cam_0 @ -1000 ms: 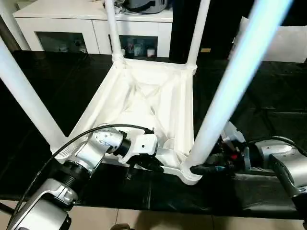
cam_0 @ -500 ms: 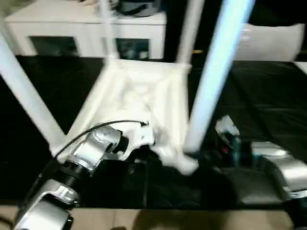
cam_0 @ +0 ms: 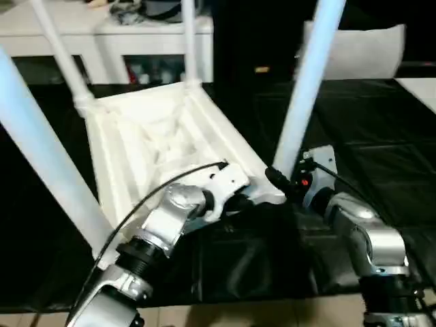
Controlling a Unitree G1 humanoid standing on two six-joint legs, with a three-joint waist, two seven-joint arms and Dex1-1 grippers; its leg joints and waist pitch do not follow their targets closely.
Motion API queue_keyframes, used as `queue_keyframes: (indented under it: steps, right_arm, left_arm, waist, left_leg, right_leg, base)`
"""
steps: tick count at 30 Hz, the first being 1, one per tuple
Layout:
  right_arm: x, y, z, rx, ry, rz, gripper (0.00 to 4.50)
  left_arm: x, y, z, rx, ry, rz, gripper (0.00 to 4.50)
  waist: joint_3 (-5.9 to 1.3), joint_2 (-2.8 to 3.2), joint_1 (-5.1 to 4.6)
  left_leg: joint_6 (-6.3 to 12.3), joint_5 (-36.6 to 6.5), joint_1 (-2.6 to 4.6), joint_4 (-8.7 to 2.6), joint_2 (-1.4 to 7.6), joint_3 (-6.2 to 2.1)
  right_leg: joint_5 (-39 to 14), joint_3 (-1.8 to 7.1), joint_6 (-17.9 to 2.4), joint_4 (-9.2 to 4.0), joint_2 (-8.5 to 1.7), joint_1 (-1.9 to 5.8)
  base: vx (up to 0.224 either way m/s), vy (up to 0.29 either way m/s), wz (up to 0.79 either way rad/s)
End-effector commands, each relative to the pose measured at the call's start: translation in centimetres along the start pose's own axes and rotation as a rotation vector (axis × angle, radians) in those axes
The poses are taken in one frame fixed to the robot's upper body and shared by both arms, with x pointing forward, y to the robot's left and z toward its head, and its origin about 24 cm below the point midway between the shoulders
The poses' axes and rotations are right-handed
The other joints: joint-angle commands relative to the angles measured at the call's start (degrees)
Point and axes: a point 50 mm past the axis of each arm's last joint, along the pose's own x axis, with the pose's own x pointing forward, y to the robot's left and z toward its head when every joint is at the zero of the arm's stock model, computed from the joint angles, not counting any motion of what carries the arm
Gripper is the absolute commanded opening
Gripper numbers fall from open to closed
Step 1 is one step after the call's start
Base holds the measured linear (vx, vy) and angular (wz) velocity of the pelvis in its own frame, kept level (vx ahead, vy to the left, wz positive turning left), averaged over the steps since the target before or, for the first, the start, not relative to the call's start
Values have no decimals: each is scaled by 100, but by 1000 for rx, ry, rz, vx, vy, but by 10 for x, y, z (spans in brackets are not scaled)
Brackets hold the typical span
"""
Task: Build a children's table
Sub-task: Rotate leg to tighten
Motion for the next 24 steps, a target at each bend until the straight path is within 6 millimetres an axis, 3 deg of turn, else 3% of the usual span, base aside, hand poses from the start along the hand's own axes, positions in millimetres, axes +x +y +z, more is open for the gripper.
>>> queue_keyframes:
  steps: [1, 5, 9, 16, 18, 22, 24]
  right_arm:
    - [-2, 5, -2, -15, 17, 98, 327]
    - [-8, -3, 0, -51, 21, 144, 356]
    - [-23, -7, 7, -141, 53, 319, 391]
    - [-45, -12, 9, -275, 203, 611, 403]
    - [-47, -12, 10, -280, 209, 645, 368]
    - [-50, -12, 10, -333, 243, 748, 338]
    - [-50, -11, 9, -342, 253, 781, 321]
  left_arm:
    - [-1, -3, 15, 56, -99, -60, 0]
    - [-6, 0, 11, 95, -81, -87, 0]
    - [-17, 4, 4, 164, -50, -169, 0]
    - [-38, 1, -8, 290, 9, -403, 0]
    - [-40, 0, -10, 303, 17, -425, 0]
    - [-47, 2, -12, 359, 48, -498, 0]
    - [-49, 3, -12, 377, 58, -520, 0]
  waist:
    - [-390, -146, 62]
    - [-376, -133, 112]
    - [-357, -115, 186]
    - [-365, -139, 275]
    - [-367, -128, 336]
    - [-367, -163, 411]
    - [-366, -150, 443]
  left_leg:
    - [829, 358, -74, -296, 404, -172]
    - [818, 185, -70, -301, 394, -154]
    - [737, -82, -30, -322, 436, -161]
    - [693, -97, -4, -321, 491, -167]
    - [710, -97, -6, -313, 488, -156]
    - [669, -76, 1, -314, 500, -148]
    - [652, -70, 13, -315, 508, -148]
  right_leg:
    - [-704, 494, -697, -283, -571, 397]
    - [-1179, 469, -512, -354, -547, 388]
    - [-1513, 472, -356, -393, -532, 364]
    - [-1205, 505, -582, -311, -557, 351]
    - [-1175, 507, -631, -299, -570, 348]
    - [-1298, 510, -621, -299, -573, 339]
    - [-1311, 511, -637, -293, -569, 322]
  base:
    - [0, 0, 0]
    - [0, 0, 0]
    - [0, 0, 0]
    - [0, 0, 0]
    - [0, 0, 0]
    - [0, 0, 0]
    - [0, 0, 0]
